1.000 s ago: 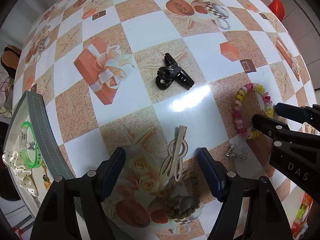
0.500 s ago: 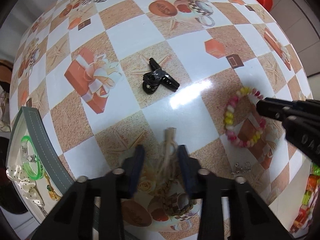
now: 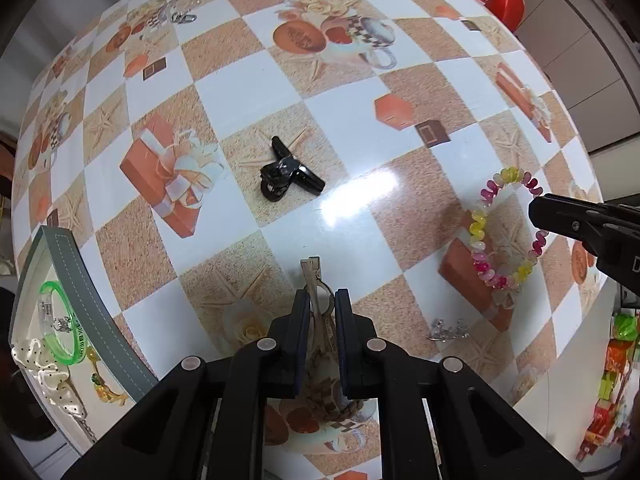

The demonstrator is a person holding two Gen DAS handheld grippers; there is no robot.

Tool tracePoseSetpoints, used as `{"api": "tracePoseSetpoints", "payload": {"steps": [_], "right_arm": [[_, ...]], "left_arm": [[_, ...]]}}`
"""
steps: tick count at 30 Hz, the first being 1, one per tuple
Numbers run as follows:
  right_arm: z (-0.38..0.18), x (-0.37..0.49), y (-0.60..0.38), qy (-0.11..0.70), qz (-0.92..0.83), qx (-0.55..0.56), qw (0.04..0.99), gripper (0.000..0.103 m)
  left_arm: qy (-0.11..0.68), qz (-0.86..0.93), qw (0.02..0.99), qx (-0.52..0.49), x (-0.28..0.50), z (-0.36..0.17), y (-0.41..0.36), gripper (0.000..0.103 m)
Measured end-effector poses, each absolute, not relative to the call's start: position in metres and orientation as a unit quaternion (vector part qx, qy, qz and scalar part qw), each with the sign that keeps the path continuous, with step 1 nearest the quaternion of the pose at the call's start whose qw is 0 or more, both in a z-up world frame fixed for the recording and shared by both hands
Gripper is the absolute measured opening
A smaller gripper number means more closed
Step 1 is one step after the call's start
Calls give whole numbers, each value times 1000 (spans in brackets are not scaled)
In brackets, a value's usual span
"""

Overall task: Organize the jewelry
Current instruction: 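Grasp the beige hair clip with the left tool while the right tool grasps the pink-yellow beaded bracelet, then drop the beige clip in the tray with the left tool while the right tool drops the beaded bracelet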

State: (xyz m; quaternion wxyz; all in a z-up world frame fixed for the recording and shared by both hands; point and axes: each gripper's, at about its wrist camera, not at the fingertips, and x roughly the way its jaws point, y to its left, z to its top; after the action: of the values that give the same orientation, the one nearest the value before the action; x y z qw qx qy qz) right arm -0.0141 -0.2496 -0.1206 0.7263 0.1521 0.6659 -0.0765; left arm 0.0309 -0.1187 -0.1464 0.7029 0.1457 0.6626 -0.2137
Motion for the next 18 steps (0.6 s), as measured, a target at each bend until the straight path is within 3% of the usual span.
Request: {"api": "tracePoseSetpoints", "payload": {"steps": [18], "right_arm": [[-101, -23, -258, 648, -72, 172, 738, 9]], "left_arm": [[628, -218, 741, 99, 21, -97, -61, 18]]}}
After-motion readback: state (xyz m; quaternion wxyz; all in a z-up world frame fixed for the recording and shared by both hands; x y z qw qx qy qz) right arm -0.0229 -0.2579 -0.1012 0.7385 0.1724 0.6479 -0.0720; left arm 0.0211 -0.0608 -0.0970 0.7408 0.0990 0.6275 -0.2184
